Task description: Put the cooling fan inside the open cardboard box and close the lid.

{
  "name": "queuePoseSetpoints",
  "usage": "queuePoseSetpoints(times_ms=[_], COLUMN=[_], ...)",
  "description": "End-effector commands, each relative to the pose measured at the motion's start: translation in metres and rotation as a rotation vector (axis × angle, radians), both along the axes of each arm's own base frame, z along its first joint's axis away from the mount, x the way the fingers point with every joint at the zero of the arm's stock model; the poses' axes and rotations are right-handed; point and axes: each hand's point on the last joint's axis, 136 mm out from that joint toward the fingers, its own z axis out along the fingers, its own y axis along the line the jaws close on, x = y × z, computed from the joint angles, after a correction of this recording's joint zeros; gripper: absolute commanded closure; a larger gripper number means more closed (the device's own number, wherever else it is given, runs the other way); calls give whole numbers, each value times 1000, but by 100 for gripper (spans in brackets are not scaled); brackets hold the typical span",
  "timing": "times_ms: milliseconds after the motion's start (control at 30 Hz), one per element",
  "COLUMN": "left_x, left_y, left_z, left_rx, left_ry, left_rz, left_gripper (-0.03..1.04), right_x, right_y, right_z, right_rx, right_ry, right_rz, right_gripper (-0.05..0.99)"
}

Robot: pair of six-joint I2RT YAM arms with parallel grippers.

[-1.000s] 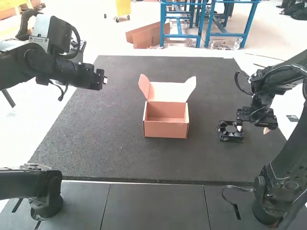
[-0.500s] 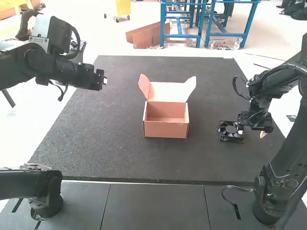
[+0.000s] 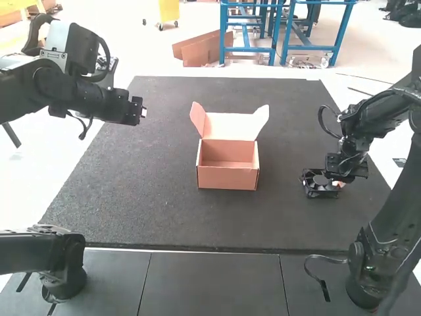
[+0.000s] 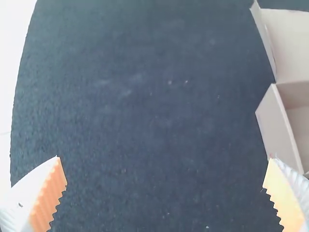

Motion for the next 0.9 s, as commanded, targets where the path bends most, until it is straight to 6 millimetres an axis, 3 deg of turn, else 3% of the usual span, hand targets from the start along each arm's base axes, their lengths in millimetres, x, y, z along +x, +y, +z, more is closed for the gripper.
queuePoseSetpoints(times_ms=[0, 100, 267, 433, 667, 867], left_x=[3, 3, 4, 4, 1, -1], left_y=[4, 3, 3, 3, 6, 8], left_z=[8, 6, 3, 2, -2, -3], left_rx=[-3, -2, -3, 0, 6, 16], left_ry=[-19, -18, -19, -15, -1, 1], left_rz=[19, 18, 18, 17, 24, 35], left_gripper=[4, 4, 4, 4, 4, 4], right_x=[-8, 11, 42, 46, 32, 31], right_y=[9, 10, 9, 12, 49, 97], right_z=[-5, 23, 88, 140, 199, 239], right_rx=[76, 85, 81, 105, 282, 364], right_ry=[14, -79, -281, -398, -426, -451], right_rz=[-34, -32, -43, -74, -85, -9], right_gripper=[95, 95, 95, 95, 95, 95])
